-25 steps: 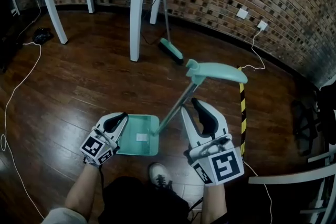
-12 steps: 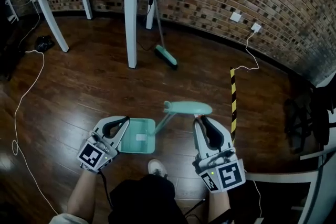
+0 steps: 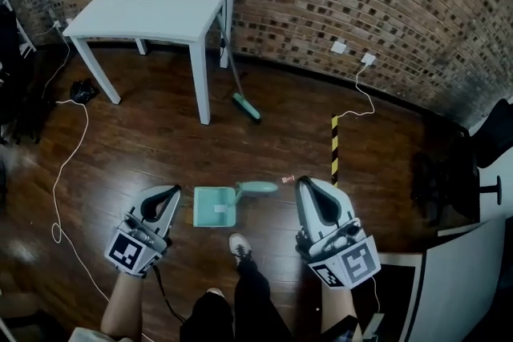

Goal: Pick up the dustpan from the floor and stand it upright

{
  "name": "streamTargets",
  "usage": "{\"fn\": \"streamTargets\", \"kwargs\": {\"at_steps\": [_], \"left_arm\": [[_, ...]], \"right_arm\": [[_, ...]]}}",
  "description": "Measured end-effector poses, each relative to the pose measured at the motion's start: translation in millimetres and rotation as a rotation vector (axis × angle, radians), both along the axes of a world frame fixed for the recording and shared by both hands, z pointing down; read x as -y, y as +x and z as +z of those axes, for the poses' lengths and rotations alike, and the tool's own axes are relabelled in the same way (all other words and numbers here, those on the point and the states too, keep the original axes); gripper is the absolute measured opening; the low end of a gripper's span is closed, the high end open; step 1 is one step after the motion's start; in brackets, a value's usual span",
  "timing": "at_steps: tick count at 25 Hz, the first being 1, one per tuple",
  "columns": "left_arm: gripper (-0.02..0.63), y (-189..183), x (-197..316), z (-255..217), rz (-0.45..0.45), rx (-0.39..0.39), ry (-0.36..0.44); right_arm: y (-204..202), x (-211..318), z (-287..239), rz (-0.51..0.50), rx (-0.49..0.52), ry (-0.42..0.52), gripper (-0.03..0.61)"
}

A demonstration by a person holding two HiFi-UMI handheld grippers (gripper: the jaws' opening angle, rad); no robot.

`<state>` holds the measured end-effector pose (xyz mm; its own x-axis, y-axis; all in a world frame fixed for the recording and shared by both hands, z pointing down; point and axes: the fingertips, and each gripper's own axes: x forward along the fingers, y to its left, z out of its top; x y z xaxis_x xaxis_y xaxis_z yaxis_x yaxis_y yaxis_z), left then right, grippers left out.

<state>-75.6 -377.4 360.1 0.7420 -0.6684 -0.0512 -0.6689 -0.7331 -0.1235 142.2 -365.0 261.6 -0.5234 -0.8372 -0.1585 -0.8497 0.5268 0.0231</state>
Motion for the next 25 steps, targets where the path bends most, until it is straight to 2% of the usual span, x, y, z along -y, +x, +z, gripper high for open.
{"fn": "streamTargets", "kwargs": {"at_steps": [5,9,12,15,19,22,25], "left_arm": [[-0.003,-8,-63,-126,-0.006,0.002,0.008],[-0.002,-29,-90,-182,-0.049,-0.028,0.005],[-0.003,-49,-97,-203,-0.119,-0.059,0.016],[-0.002,-57,-106,-218,-0.191,-0.085,0.017],[-0.003,-37,-126,-236,-0.156,-0.068,0.036],[-0.002,-22,-140,-251,-0.131,-0.097,0.023],[0.003,-4,-149,-258,-0.128,-0.068,0.032]], "right_arm": [[1,-50,-111,0.039,0.022,-0.048,-0.02],[1,-89,-154,0.106,-0.046,-0.056,-0.021],[-1,-114,-171,0.155,-0.07,-0.035,-0.021],[1,-142,-180,0.17,-0.022,-0.046,-0.021],[0,-170,-181,0.149,0.043,-0.077,-0.021],[5,-185,-183,0.164,0.009,-0.072,-0.021],[19,-193,-190,0.19,-0.026,-0.06,-0.021]]}}
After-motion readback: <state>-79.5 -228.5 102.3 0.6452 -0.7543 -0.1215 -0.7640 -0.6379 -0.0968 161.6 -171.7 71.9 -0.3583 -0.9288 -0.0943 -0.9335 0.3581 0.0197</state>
